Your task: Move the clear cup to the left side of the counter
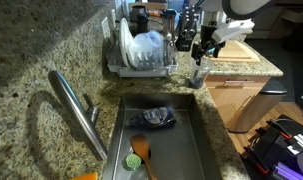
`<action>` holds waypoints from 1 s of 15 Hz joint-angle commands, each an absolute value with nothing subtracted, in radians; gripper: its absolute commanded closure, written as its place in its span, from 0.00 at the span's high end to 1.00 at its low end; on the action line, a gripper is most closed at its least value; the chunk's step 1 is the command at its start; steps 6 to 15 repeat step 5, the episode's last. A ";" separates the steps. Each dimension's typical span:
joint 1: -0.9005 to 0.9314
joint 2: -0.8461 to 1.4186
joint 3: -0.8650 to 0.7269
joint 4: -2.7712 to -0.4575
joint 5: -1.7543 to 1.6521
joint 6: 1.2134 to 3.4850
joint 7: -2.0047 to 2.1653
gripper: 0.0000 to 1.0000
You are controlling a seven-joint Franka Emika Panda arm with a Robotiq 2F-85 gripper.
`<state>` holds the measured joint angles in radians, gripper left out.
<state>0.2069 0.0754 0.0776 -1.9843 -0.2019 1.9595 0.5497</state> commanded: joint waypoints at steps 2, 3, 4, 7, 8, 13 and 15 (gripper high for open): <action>0.195 -0.110 0.118 -1.985 -0.147 1.856 0.610 1.00; 0.191 -0.158 0.125 -1.990 -0.101 1.829 0.578 1.00; 0.181 -0.066 0.130 -1.962 -0.152 1.871 0.601 1.00; 0.178 -0.101 0.139 -1.962 -0.143 1.859 0.600 1.00; 0.178 -0.101 0.139 -1.962 -0.143 1.859 0.600 1.00; 0.178 -0.101 0.139 -1.962 -0.143 1.859 0.600 1.00; 0.178 -0.101 0.139 -1.962 -0.143 1.859 0.600 1.00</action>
